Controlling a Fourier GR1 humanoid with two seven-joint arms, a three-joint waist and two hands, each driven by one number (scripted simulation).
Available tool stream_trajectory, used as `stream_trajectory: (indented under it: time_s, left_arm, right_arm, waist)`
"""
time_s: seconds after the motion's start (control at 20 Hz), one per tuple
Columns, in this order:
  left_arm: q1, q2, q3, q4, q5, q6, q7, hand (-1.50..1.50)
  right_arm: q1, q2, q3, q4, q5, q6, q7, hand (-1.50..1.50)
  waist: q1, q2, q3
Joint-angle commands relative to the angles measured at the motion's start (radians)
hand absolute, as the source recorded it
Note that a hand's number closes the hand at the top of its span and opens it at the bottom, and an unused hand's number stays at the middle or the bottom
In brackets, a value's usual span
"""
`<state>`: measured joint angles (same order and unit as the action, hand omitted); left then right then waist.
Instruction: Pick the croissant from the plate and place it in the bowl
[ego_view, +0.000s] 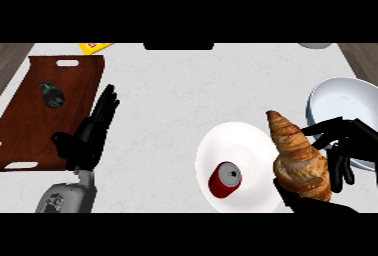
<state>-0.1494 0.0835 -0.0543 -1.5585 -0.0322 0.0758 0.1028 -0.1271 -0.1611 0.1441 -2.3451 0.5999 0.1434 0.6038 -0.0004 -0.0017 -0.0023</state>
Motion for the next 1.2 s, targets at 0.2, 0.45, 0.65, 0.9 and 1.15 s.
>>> stream_trajectory:
  time_s: [0.2, 0.45, 0.65, 0.9, 1.15]
  left_arm:
    - [0.013, -0.031, -0.031, -0.036, -0.034, 0.027, 0.036, 0.0]
    - [0.031, -0.022, -0.012, 0.006, -0.018, -0.003, -0.039, 0.0]
    - [0.037, -0.037, -0.018, 0.028, -0.02, 0.0, -0.058, 0.0]
    - [0.03, -0.029, -0.027, -0.018, -0.051, 0.017, -0.011, 0.0]
    - [-0.014, -0.006, 0.026, 0.019, -0.015, -0.012, -0.015, 0.0]
  right_arm:
    - [-0.313, -0.091, -0.257, 0.05, -0.15, 0.14, 0.215, 1.5]
    - [-0.299, -0.205, -0.278, 0.247, -0.021, 0.139, 0.066, 1.5]
    - [-0.274, -0.308, -0.354, 0.386, 0.005, 0.143, -0.083, 1.5]
    - [-0.255, -0.345, -0.419, 0.592, 0.041, 0.062, -0.248, 1.5]
    - [-0.252, -0.342, -0.416, 0.765, 0.125, -0.054, -0.367, 1.5]
  waist:
    - [0.004, 0.0, 0.002]
    - [0.007, 0.003, 0.002]
    - [0.006, 0.005, 0.003]
    - [0.008, 0.004, 0.003]
    - [0.007, 0.003, 0.003]
